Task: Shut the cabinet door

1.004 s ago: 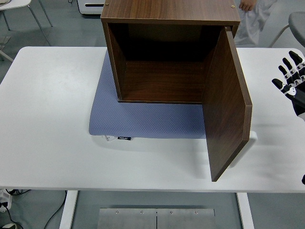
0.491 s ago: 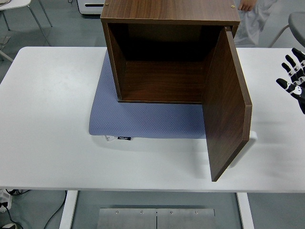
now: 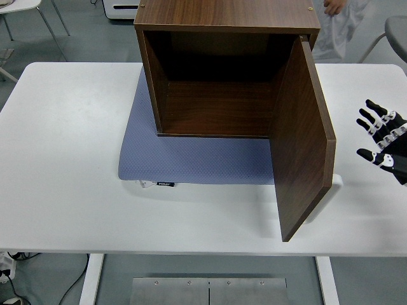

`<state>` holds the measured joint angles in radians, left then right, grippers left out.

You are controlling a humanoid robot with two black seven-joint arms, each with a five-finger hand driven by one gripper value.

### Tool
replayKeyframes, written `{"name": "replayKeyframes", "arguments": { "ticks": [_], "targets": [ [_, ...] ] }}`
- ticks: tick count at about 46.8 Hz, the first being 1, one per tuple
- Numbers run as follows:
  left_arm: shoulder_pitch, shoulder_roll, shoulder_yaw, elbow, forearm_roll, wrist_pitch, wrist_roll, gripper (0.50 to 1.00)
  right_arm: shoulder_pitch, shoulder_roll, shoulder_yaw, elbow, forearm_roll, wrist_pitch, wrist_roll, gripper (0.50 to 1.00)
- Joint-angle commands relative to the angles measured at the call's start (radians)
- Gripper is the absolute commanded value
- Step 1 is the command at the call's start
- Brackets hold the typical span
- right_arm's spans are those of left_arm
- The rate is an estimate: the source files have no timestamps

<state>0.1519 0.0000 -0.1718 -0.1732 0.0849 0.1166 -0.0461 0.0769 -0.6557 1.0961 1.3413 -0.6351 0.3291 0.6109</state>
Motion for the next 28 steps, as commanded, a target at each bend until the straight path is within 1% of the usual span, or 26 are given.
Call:
{"name": "replayKeyframes", "arguments": {
  "ticks": [1,10,16,28],
  "targets": [
    [0.000,0.000,0.000,0.001,-0.001,0.002,0.000,1.000,-0.019,-0.019,0.001,0.022,-0.005,0.024,0.000,1.000],
    [0.000,0.000,0.000,0.000,-0.001,0.002,0.000,1.000,-0.057,-0.058,0.005,0.042,-0.006,0.073,0.000,1.000],
    [0.000,0.000,0.000,0.001,0.000,0.000,0.002,1.000,-0.083,-0.082,0.007,0.049,-0.006,0.088,0.000,1.000],
    [0.000,0.000,0.000,0.000,0.000,0.000,0.002,1.000,-0.149,-0.136,0.007,0.052,-0.008,0.180,0.000,1.000]
  ]
}}
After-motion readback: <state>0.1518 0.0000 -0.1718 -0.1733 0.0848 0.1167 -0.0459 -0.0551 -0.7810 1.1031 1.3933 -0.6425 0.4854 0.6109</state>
